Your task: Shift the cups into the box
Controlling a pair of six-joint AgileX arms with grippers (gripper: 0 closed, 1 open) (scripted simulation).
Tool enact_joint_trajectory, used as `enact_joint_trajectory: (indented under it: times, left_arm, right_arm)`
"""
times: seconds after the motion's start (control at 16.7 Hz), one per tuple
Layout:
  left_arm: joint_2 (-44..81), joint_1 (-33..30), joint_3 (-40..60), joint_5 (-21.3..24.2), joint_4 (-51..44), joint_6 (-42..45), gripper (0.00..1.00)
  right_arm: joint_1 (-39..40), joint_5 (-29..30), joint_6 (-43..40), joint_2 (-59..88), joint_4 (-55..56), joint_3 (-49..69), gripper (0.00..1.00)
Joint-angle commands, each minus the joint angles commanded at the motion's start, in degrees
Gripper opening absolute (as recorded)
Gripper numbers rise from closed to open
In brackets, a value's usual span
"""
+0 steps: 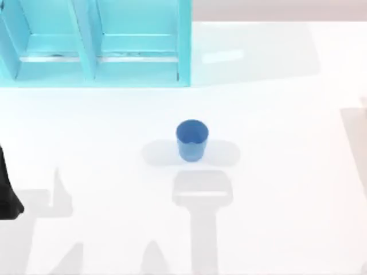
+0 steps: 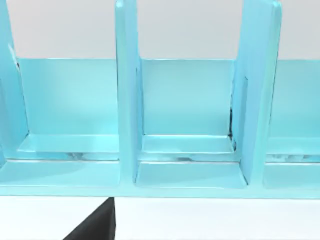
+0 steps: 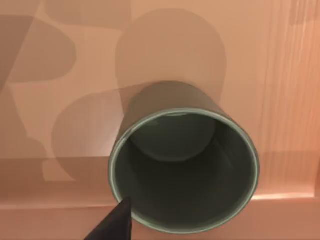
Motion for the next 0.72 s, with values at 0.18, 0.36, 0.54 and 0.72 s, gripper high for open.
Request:
enact_joint_trajectory:
  times: [0.18,0.36,0.54,0.72]
  left_arm:
    - [0.0,0.0,0.0,0.0,0.0,0.0,1.0]
    - [0.0,0.0,0.0,0.0,0.0,0.0,1.0]
    - [0.0,0.0,0.0,0.0,0.0,0.0,1.0]
    - [0.0,0.0,0.0,0.0,0.0,0.0,1.0]
  right_arm:
    - [0.0,0.0,0.0,0.0,0.0,0.0,1.0]
    - [-0.08,0.0,-0.02,0.02,-0.19,0.2,1.0]
    - [-0.41,-0.04,-0.15,0.39,-4.27,4.32,1.0]
    - [-0.65,-0.02,-0.26,0.63,-13.39,13.53,1.0]
